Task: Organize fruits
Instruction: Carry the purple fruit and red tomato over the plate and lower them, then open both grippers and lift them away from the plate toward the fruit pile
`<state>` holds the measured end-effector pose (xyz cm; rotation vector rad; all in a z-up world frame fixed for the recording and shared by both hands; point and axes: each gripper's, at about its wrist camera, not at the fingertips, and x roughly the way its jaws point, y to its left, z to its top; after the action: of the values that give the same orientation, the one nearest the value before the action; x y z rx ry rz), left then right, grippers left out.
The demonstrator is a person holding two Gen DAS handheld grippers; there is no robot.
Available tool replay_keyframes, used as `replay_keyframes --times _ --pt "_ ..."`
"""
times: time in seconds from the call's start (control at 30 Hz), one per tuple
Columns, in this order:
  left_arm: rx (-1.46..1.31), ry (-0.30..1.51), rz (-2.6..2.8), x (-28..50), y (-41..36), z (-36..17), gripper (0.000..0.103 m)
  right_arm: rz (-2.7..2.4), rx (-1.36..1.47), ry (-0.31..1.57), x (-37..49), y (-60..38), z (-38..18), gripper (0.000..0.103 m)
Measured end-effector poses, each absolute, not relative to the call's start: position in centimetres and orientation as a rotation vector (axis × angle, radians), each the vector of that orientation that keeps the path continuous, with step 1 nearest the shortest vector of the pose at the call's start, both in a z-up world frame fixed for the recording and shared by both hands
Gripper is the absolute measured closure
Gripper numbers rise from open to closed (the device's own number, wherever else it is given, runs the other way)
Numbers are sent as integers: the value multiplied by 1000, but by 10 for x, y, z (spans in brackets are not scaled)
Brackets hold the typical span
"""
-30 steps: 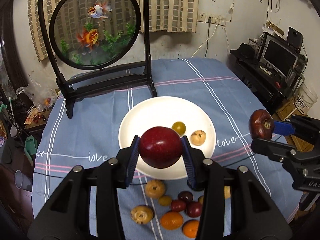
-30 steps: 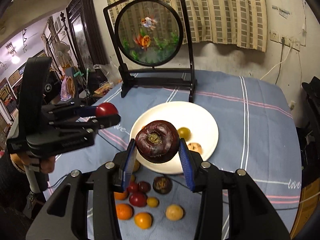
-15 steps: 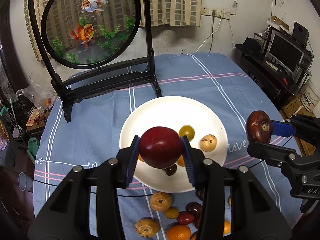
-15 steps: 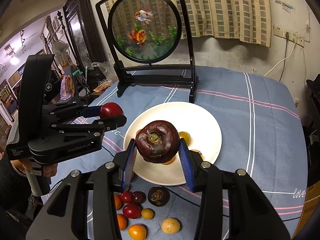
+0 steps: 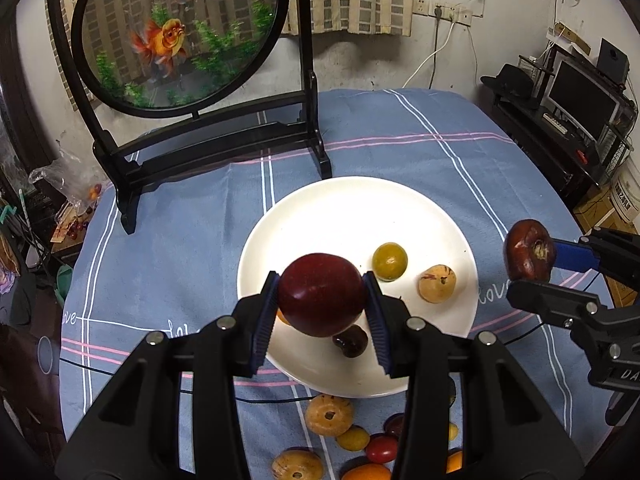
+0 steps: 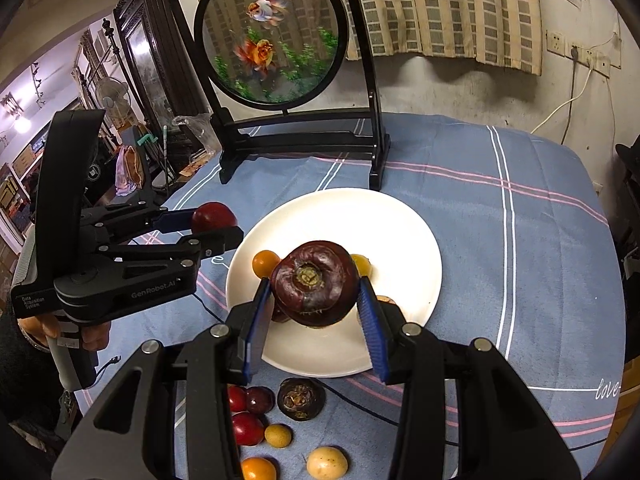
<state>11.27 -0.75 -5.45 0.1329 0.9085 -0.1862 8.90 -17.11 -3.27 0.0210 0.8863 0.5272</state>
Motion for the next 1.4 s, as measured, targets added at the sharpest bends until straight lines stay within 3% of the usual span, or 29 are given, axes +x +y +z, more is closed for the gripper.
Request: replay_keyframes --times 1.27,1.33,1.4 --pt "194 1013 -145 181 -14 -119 59 554 -14 1022 185 -142 -93 59" --pt "198 1005 -142 180 -14 -119 49 535 -49 1021 186 -136 -94 49" --pt "185 999 -141 180 -13 -116 46 513 -49 1006 187 -138 -92 41"
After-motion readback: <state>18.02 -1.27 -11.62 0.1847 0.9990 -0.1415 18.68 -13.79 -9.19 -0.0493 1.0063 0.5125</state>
